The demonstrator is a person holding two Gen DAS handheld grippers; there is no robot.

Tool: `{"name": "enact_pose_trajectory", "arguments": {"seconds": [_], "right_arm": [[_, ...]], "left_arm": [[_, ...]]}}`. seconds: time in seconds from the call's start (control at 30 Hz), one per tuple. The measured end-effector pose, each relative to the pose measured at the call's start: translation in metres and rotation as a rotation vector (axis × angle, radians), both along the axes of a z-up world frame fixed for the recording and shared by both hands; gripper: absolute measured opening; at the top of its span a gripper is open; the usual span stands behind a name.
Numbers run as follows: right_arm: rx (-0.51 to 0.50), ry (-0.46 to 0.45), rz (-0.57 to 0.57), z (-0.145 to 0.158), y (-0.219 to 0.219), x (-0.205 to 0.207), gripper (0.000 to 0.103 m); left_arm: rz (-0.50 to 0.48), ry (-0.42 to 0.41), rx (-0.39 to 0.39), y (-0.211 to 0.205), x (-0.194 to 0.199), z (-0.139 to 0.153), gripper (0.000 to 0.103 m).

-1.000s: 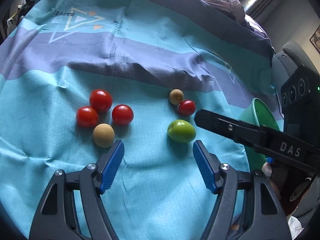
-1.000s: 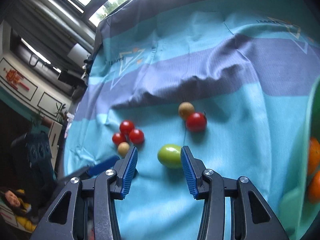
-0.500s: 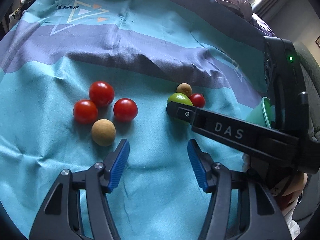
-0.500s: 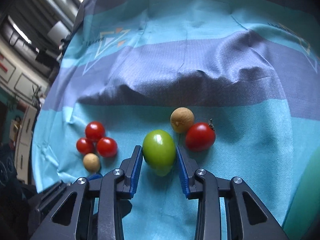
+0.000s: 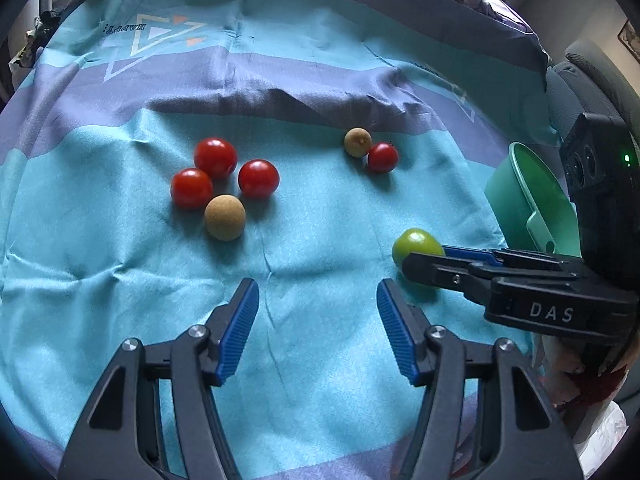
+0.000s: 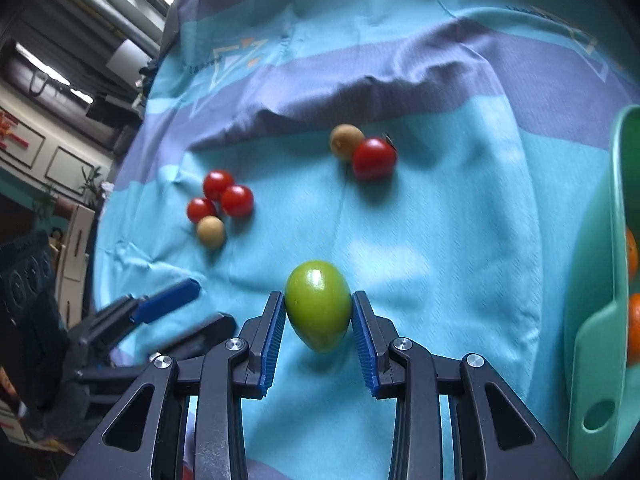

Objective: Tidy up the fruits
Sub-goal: 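Carry the green fruit over the green bowl and open the right gripper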

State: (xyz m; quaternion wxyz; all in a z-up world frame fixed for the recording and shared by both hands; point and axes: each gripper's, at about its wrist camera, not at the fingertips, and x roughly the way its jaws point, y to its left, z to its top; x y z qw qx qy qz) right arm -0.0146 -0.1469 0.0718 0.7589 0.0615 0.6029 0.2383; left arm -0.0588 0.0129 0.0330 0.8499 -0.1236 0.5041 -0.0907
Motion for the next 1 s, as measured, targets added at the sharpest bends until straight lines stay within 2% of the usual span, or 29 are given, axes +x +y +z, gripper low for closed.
{"name": "enact_pose_trajectory", "arguments": {"seconds": [0.13, 0.27, 0.37, 0.5, 0.63, 0.77, 0.8, 1.0], "right_arm": [[0.015, 0.010, -0.008, 0.000, -0.007, 0.003, 0.035], [0.046, -0.068, -0.056, 0.015, -0.014, 0.007, 0.035], [0.096, -0.038, -0.064, 0.010, -0.012, 0.011, 0.035], [0.050, -0.006, -0.083, -0.004, -0.008, 0.012, 0.035], [0.052, -0.008, -0.082, -0.005, -0.011, 0.008, 0.036], [0.065, 0.007, -0.074, -0.007, -0.014, 0.008, 0.036], [0.069, 0.009, -0.075, -0.007, -0.015, 0.008, 0.036], [0.078, 0.020, -0.091, -0.008, -0.019, 0.007, 0.036]], "left_arm": [[-0.026, 0.002, -0.054, -0.003, 0.004, -0.001, 0.062], [-0.027, 0.000, -0.114, -0.012, 0.012, -0.003, 0.061], [-0.053, 0.012, -0.141, -0.025, 0.019, -0.009, 0.060], [-0.076, 0.017, -0.135, -0.041, 0.022, -0.012, 0.060], [-0.089, 0.002, -0.117, -0.054, 0.021, -0.010, 0.056], [-0.095, 0.036, -0.136, -0.066, 0.024, -0.014, 0.043], [-0.104, 0.036, -0.131, -0.069, 0.023, -0.015, 0.038], [-0.103, -0.003, -0.054, -0.082, 0.022, -0.008, 0.036]]}}
